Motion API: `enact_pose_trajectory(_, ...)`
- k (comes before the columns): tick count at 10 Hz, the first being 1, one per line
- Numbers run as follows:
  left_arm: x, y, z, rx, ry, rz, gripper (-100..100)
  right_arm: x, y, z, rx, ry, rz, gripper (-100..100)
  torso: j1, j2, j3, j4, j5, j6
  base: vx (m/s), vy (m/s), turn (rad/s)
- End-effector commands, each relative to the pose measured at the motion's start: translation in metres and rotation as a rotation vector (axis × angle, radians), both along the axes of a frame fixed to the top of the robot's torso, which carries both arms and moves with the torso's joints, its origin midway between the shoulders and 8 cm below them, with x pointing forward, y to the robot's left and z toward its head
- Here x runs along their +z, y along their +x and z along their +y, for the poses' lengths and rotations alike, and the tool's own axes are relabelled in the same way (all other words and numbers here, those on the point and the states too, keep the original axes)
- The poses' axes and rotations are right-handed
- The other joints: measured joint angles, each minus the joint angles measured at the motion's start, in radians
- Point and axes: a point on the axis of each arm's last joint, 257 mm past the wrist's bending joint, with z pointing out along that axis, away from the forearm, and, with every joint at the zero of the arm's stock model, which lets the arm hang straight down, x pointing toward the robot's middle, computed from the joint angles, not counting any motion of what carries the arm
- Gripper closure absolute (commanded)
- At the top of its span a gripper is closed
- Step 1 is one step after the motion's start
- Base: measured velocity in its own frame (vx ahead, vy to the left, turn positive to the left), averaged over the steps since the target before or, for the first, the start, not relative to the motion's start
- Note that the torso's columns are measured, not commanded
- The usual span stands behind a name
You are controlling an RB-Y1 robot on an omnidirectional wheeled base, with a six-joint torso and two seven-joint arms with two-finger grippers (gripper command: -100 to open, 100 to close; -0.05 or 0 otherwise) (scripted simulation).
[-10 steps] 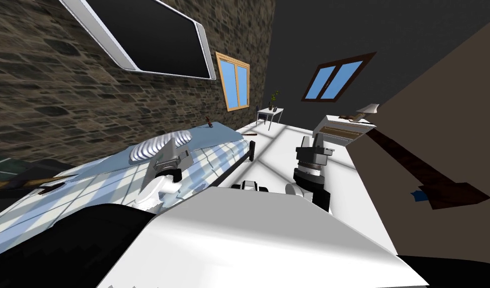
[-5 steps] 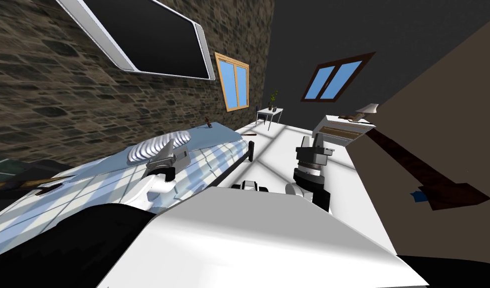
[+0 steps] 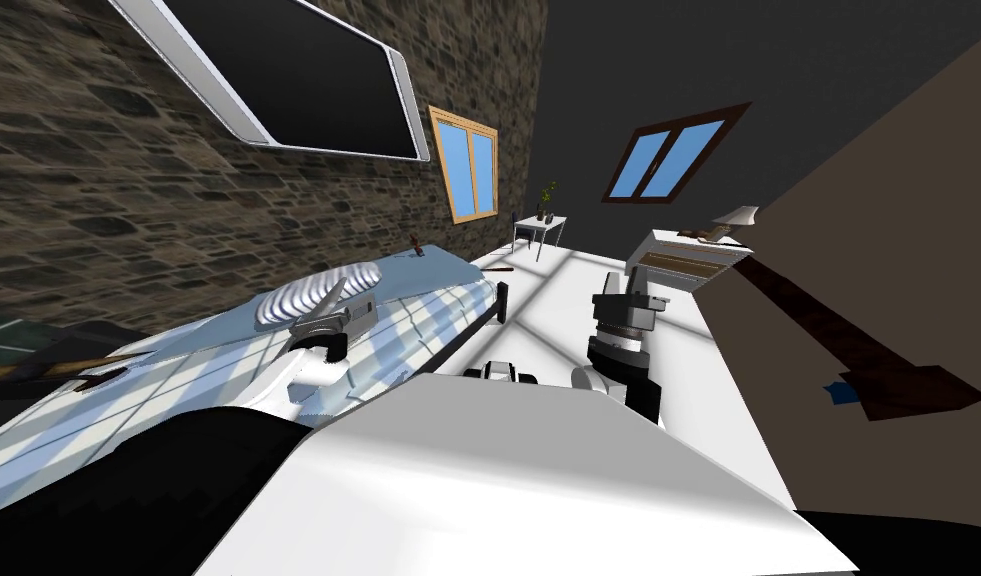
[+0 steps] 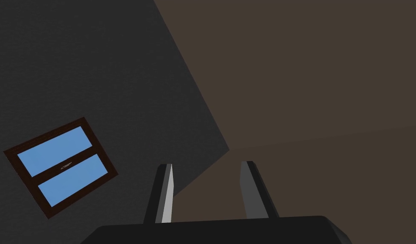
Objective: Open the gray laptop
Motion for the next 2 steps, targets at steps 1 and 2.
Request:
enact_pose_trajectory(1,0.0000,0.0000,0.0000,0.000,0.000,0.000,0,0.0000,0.0000,0.0000,0.000,0.000,0.000,0,-0.001,0.000,0.000,0.000,0.000,0.000,0.000,0.000,0.000)
enact_pose_trajectory(2,0.0000,0.0000,0.0000,0.000,0.000,0.000,0,0.0000,0.0000,0.0000,0.000,0.000,0.000,0,-0.001,0.000,0.000,0.000,0.000,0.000,0.000,0.000,0.000)
